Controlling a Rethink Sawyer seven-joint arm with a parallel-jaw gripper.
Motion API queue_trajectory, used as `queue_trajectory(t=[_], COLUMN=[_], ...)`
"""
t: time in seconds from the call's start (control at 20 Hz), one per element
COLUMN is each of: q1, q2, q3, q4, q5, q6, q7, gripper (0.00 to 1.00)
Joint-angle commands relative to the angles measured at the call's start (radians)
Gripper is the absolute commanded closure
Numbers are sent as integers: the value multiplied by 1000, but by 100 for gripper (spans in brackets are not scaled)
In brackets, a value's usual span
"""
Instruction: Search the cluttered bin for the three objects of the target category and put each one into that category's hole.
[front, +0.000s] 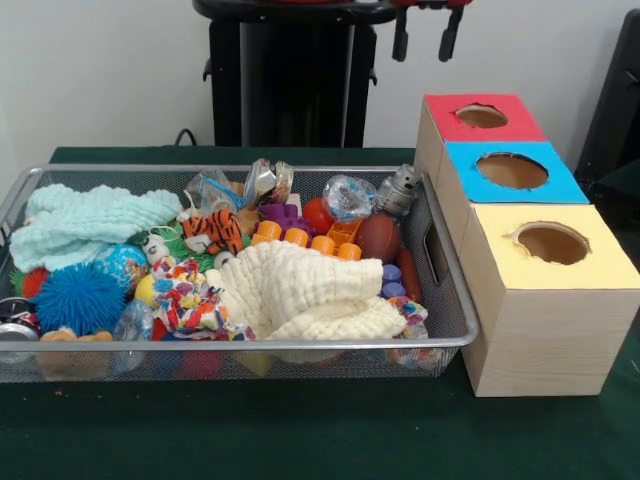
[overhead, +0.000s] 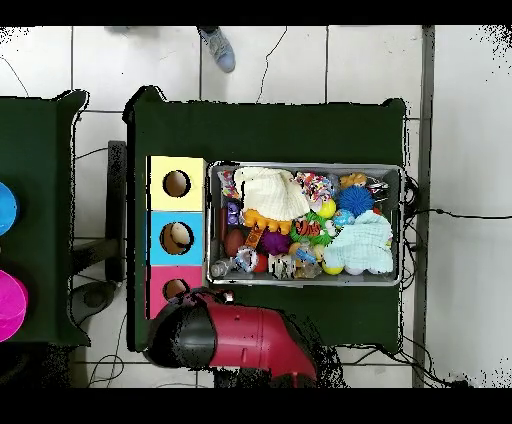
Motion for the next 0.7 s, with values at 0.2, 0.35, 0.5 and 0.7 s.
queue_trajectory(t=[0.2,0.35,0.5,0.7], q1=[-121,-158,-193,-243], q2=[157,188,206,233], q3=[112,125,146,173], q4=[-174,-214,-246,-285], q5=[-102,-130,-156,-179], q6=[-26,-4,17,57], q7=[-52,-76,-98,-115], gripper=[0,0,0,0])
